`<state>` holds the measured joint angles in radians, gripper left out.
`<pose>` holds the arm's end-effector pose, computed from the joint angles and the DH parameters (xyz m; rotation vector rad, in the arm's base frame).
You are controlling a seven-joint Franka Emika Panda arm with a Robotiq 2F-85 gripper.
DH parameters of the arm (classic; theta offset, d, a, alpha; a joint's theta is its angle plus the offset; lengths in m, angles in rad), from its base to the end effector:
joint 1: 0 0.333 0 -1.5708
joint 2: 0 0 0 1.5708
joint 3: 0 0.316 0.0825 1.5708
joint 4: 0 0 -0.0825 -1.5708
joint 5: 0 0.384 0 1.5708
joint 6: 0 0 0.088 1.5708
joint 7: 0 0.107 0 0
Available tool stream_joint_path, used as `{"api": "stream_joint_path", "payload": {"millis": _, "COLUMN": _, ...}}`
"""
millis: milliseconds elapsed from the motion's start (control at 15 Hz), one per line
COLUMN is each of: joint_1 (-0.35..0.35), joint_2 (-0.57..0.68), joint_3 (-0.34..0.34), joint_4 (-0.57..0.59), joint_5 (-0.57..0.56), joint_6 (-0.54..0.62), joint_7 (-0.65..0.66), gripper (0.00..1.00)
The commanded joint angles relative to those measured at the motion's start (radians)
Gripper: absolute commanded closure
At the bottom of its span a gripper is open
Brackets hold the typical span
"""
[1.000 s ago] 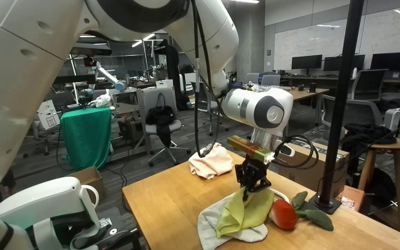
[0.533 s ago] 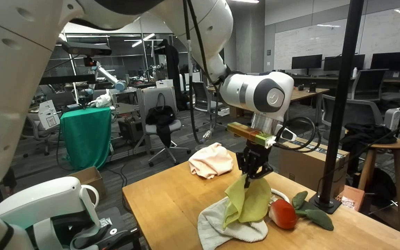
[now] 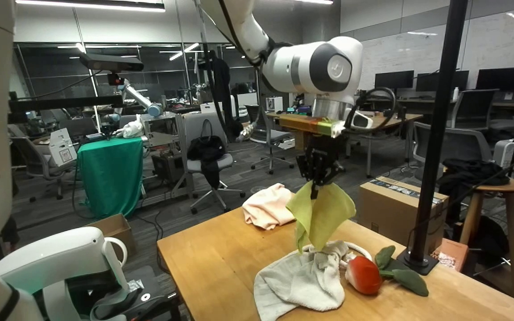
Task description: Separate the pile of clothes on the table
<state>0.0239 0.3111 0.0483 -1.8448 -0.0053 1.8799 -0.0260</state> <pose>0.5950 0.0412 0.3385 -3.1041 -0.1557 0.4313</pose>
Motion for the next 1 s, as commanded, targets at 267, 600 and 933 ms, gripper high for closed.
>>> {"api": "stream_joint_path", "payload": {"millis": 267, "joint_1": 0.094, "joint_2": -0.160, "joint_3": 0.077, "joint_4": -0.019, "joint_5": -0.056, "joint_6": -0.214, "joint_7": -0.091, "gripper": 0.99}}
{"api": "stream_joint_path", "payload": {"millis": 600, "joint_1": 0.160, "joint_2": -0.149, "joint_3": 0.145, "joint_4": -0.028, "joint_5": -0.059, "joint_6": -0.238, "joint_7": -0.174, "gripper": 0.99}}
{"api": "stream_joint_path", "payload": {"millis": 933, "joint_1": 0.201, "joint_2": -0.101, "joint_3": 0.182, "joint_4": -0.071, "joint_5": -0.025, "joint_6": -0.160, "joint_7": -0.154, "gripper": 0.99}}
